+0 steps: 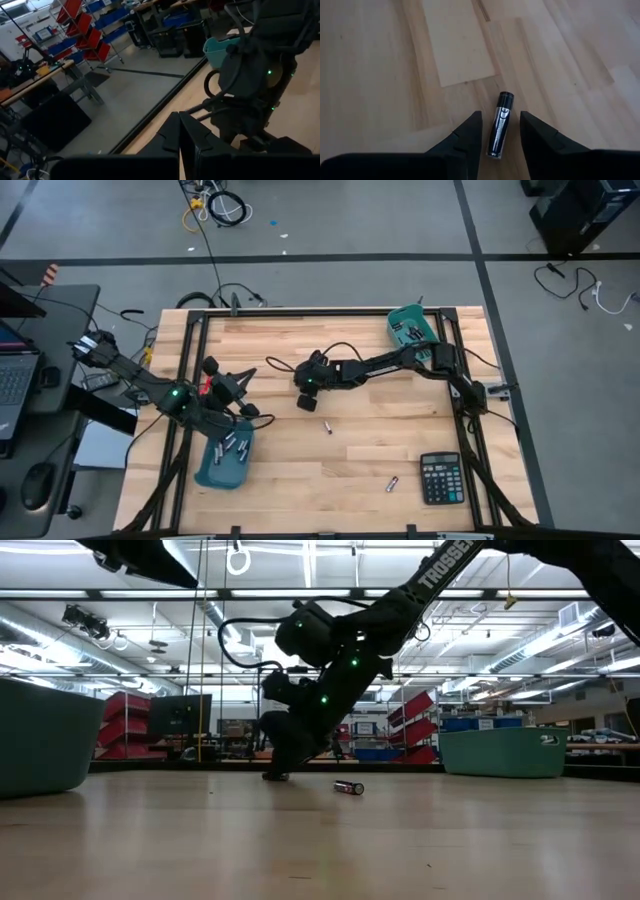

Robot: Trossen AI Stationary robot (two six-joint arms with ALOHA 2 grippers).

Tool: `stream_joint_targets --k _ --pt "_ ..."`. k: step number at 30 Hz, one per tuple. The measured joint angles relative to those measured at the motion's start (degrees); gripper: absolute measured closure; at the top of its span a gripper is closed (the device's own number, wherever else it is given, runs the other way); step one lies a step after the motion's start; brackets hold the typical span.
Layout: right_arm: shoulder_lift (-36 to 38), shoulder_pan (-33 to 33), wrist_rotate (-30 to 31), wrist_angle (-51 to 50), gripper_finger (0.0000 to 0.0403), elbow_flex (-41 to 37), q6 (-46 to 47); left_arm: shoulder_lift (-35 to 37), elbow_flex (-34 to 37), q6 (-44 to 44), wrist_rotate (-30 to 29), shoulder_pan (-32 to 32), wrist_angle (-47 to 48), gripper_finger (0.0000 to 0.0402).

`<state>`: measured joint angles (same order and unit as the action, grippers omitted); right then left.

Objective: Sort batteries
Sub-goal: Put the silver battery into the blue bin

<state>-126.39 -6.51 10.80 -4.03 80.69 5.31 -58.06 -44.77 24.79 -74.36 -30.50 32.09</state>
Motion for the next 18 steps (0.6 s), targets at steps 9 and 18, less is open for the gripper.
stream_joint_targets --k 9,18 --pt "0.4 -1.5 -6.5 2.5 0.0382 -3.9 2.0 0.0 0.0 1.8 4.6 0.0 2.3 0.0401" --pt "1.4 -2.1 -12.1 8.4 0.0393 -7.3 2.2 -0.3 3.8 1.8 12.9 0.0 0.3 0.0401"
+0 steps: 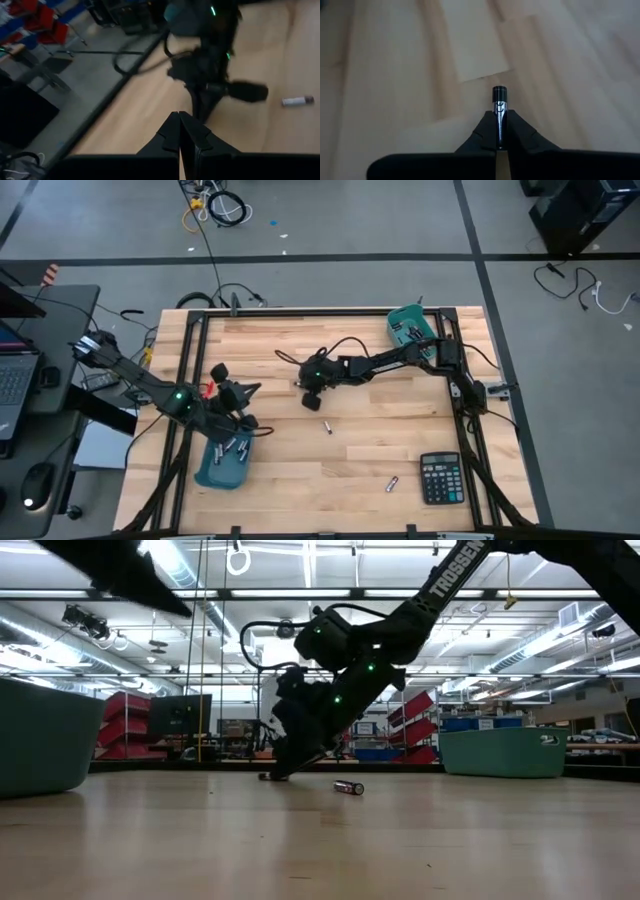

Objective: Sort batteries
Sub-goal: Put the silver battery into the blue bin

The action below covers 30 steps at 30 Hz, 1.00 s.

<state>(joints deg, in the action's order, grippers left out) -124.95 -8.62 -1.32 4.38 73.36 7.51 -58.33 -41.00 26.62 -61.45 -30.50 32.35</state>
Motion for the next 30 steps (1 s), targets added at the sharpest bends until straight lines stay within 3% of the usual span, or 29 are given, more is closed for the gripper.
stream_joint_targets --k 6,14,25,30 --pt "4.1 0.3 -4.9 -2.2 0.0396 -0.5 -2.1 0.0 7.9 0.8 1.5 0.0 -10.5 0.0401" --pt "7.0 1.9 -10.2 0.6 0.0396 -0.3 -3.3 0.0 13.4 1.1 3.7 0.0 -20.8 0.0392" --pt "9.4 3.5 -13.6 8.9 0.0396 -0.2 -4.1 -0.6 20.2 0.6 7.7 0.0 -34.6 0.0272" --pt "9.9 4.1 -13.6 11.1 0.0396 -0.2 -5.4 -0.6 22.7 -0.5 7.6 0.0 -39.4 0.0241"
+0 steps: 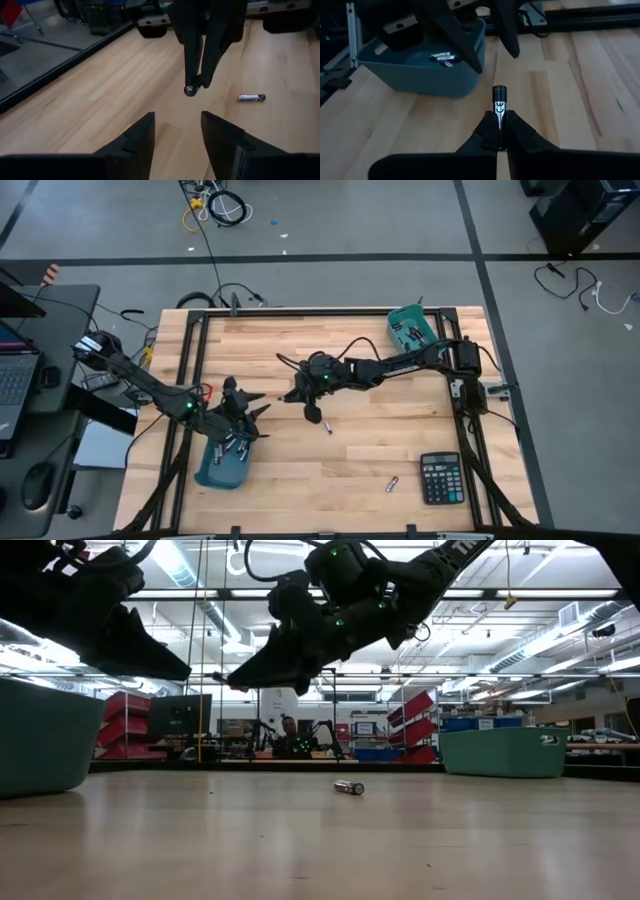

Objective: Sort batteries
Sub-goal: Put the silver battery into the blue bin

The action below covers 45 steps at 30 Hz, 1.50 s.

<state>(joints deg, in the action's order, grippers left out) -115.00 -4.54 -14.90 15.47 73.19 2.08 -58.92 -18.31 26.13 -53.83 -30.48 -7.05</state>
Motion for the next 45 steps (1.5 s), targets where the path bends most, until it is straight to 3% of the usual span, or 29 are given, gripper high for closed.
stream_joint_targets --k 6,10,29,34,45 --pt "0.2 0.8 -0.2 3.2 0.0396 0.0 -1.8 0.0 1.8 -8.3 0.6 0.1 -13.3 0.0236" --pt "0.2 1.6 -0.2 5.2 0.0396 0.0 -3.2 -0.1 1.8 -13.1 2.0 0.1 -17.5 0.0236" --pt "0.2 2.9 -0.2 8.4 0.0396 0.0 -5.7 -8.4 1.8 -15.4 5.1 0.2 -26.5 0.0239" --pt "0.5 3.0 -0.7 8.0 0.0396 0.1 -5.7 -9.0 1.9 -21.5 5.6 0.1 -31.8 0.0239" --pt "0.2 3.4 1.3 5.0 0.0396 0.1 -6.8 -8.6 1.7 -21.6 6.1 -0.2 -32.4 0.0239"
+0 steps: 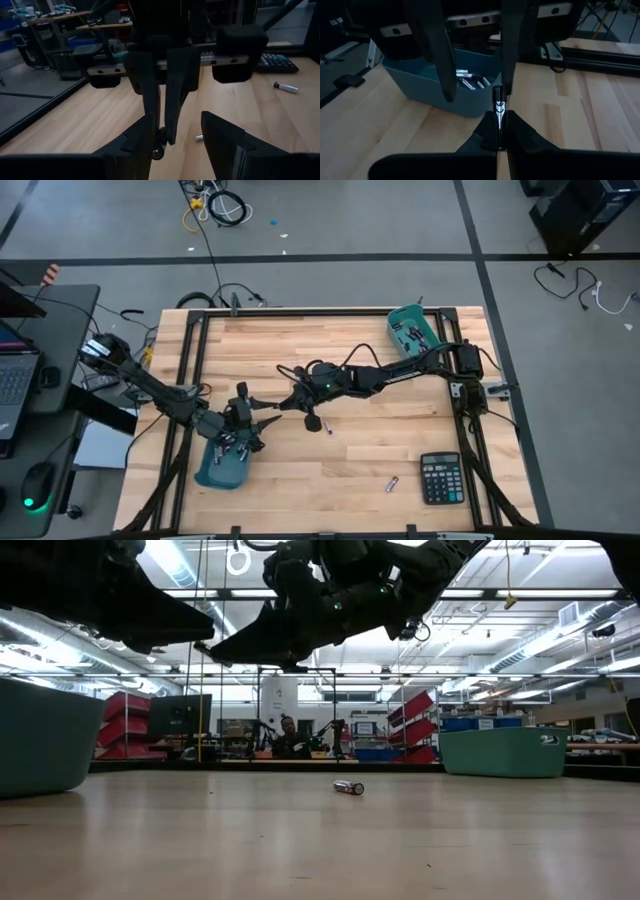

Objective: Sort batteries
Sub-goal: Put the silver battery into the blue bin

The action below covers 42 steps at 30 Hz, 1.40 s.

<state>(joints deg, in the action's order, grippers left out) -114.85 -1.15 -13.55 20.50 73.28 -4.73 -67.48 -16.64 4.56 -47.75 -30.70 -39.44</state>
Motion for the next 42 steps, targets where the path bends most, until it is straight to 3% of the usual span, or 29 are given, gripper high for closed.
stream_joint_targets --k 12,31,38,42 --pt "0.0 0.0 0.0 0.3 0.0396 0.0 0.0 0.0 0.0 0.2 -0.6 -0.1 1.6 0.0244" --pt "0.1 0.8 0.0 1.6 0.0396 0.0 -1.4 0.0 0.0 0.5 -1.7 -0.1 3.2 0.0327" --pt "0.1 0.8 -0.4 1.5 0.0396 -0.1 -1.7 0.0 0.0 0.4 -1.4 -0.1 3.3 0.0379" --pt "0.1 0.8 -0.4 1.5 0.0396 -0.1 -1.7 0.0 0.1 0.2 -1.5 -0.1 3.4 0.0384"
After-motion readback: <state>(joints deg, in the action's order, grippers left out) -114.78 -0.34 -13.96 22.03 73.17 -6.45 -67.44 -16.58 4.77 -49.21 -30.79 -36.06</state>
